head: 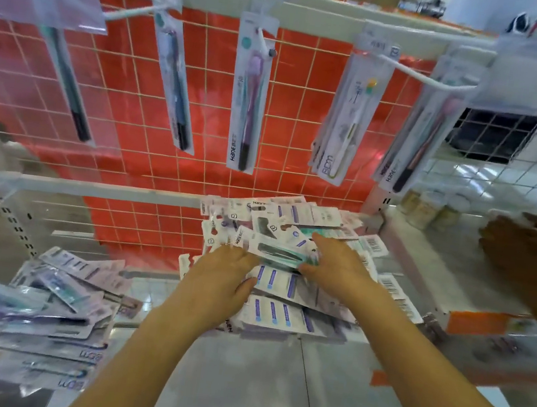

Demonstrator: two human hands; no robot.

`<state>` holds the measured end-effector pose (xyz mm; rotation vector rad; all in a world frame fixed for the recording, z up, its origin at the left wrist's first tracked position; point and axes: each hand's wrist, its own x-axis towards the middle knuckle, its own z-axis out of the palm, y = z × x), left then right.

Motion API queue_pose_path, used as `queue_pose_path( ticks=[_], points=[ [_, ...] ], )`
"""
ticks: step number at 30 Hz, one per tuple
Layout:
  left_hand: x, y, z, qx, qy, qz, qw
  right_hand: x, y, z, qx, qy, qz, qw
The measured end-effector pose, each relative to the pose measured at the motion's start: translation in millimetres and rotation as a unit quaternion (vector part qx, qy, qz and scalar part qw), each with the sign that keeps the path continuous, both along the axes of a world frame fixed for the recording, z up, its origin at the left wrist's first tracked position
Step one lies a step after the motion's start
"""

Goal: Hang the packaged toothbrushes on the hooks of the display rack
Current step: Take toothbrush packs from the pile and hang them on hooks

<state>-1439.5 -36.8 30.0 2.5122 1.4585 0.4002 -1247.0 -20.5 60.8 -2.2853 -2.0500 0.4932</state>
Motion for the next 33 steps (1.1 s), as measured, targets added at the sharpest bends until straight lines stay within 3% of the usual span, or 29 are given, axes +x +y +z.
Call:
queue_pose_path(
  ticks=[11, 23, 33],
  points=[
    [10.1, -1.0, -3.0, -0.013, -0.004, -0.003, 1.000, 8.2, 20.0, -15.9, -0.042, 0.018, 0.064, 0.997],
    [10.3, 6.2, 0.1, -0.061, 0.019, 0.021, 0.998, 9.9, 25.8, -25.6, 0.033, -0.029, 0.130, 0.991],
    [18.8, 2.4, -0.6, -0.048, 0.070, 0.046, 0.995, 9.4, 28.8, -15.1, 0.055, -0.036, 0.184, 0.981]
  ],
)
